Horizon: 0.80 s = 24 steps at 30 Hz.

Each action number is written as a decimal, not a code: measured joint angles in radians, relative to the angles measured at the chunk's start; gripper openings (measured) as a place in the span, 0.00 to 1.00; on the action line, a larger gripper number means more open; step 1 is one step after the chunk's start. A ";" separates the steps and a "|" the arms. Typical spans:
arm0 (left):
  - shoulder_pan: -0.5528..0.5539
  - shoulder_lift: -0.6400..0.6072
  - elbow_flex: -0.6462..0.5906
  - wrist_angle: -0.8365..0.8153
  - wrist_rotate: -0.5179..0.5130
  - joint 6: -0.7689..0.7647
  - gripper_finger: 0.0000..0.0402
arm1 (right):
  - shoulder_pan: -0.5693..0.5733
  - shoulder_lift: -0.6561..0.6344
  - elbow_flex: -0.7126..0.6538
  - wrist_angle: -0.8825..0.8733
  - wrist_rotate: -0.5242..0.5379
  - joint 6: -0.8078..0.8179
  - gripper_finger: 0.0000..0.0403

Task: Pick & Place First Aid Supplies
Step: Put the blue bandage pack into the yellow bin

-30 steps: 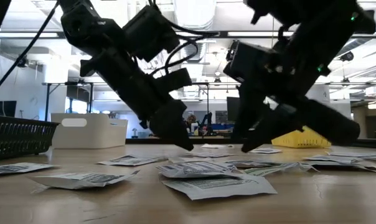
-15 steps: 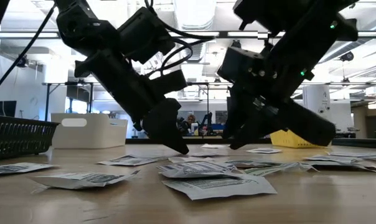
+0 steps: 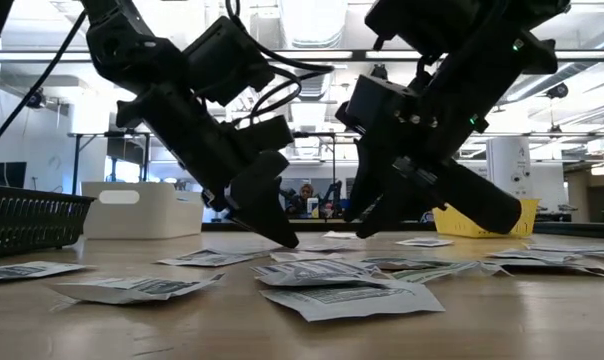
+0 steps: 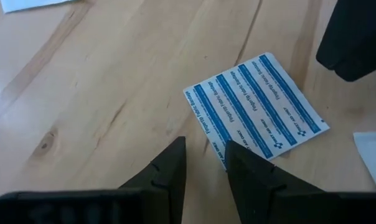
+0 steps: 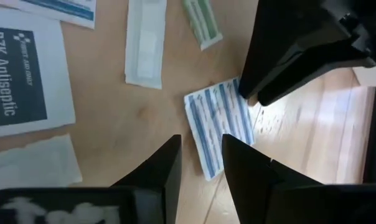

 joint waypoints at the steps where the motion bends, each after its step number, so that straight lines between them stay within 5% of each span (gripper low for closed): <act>1: 0.000 0.000 0.000 0.000 0.002 -0.014 0.27 | 0.000 0.000 -0.002 0.000 0.000 0.000 0.28; 24: -0.018 0.005 -0.003 0.074 0.076 -0.185 0.27 | -0.007 0.000 -0.049 0.010 -0.001 -0.017 0.27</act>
